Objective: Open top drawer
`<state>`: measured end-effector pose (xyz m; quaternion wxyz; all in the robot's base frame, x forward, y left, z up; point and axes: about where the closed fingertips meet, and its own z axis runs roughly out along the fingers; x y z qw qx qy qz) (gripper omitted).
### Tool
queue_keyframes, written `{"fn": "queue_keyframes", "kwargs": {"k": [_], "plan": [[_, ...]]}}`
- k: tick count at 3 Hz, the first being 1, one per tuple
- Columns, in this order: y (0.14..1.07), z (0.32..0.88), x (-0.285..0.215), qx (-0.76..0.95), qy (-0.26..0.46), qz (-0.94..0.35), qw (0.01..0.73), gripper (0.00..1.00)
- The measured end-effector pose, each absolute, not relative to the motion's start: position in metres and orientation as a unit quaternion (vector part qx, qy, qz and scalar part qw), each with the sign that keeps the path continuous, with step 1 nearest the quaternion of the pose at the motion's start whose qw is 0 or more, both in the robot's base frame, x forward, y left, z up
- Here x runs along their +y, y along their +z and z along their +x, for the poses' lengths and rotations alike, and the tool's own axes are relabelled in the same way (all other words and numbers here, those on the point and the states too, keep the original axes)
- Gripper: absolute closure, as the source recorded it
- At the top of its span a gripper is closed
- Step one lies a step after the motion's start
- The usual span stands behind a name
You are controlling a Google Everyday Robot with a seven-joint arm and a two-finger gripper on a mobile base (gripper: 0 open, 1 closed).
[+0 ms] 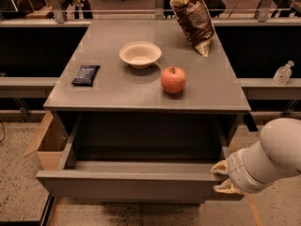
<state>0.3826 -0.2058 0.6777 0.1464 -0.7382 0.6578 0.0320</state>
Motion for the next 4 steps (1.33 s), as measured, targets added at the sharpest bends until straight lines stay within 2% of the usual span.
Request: {"fn": "queue_keyframes", "kwargs": {"k": [1,2,4], "plan": [[0.6778,0.3825,-0.2058,0.658,0.032,-0.738,0.146,1.0],[0.6779,0.3825,-0.2058,0.658,0.032,-0.738,0.146,0.85],[0.678,0.3825,-0.2058,0.658,0.032,-0.738,0.146,0.38]]}}
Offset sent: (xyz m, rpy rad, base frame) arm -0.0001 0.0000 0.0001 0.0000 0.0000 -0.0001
